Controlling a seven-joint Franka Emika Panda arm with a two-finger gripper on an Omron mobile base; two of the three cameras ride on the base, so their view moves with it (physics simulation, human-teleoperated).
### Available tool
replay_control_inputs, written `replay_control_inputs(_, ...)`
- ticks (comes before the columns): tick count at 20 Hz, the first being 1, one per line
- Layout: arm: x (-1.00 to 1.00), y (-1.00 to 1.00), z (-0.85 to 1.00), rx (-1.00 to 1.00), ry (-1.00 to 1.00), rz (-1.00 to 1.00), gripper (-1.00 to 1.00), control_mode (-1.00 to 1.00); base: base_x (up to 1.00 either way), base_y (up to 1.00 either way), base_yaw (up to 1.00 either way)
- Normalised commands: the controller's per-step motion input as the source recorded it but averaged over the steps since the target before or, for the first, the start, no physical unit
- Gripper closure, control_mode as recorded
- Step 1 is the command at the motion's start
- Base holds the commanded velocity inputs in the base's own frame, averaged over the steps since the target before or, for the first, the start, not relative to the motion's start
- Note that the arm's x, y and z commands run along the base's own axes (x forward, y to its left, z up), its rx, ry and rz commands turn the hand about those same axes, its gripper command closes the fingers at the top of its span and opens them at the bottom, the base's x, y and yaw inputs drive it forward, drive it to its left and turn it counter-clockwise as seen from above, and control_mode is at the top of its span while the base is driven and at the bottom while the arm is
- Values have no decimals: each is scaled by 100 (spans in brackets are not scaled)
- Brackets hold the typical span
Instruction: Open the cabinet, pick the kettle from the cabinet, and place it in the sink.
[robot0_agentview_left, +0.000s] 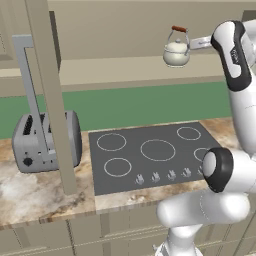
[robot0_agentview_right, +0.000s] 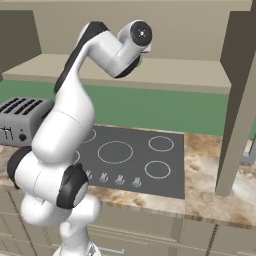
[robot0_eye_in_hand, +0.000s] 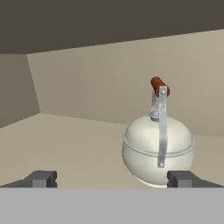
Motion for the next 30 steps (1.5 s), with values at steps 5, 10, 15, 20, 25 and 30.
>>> replay_control_inputs(5, 28, 0, 4, 0, -3, 0, -100, -100, 0, 0, 0)
replay_control_inputs(10, 23, 0, 0, 0, -1, 0, -100, -100, 0, 0, 0)
replay_control_inputs(15, 24, 0, 0, 0, 0, 0, -100, -100, 0, 0, 0)
replay_control_inputs(20, 20, 0, 0, 0, -4, 0, -100, -100, 0, 0, 0)
replay_control_inputs(25, 9, 0, 0, 0, -8, 0, -100, -100, 0, 0, 0)
replay_control_inputs(30, 6, 0, 0, 0, -9, 0, -100, -100, 0, 0, 0)
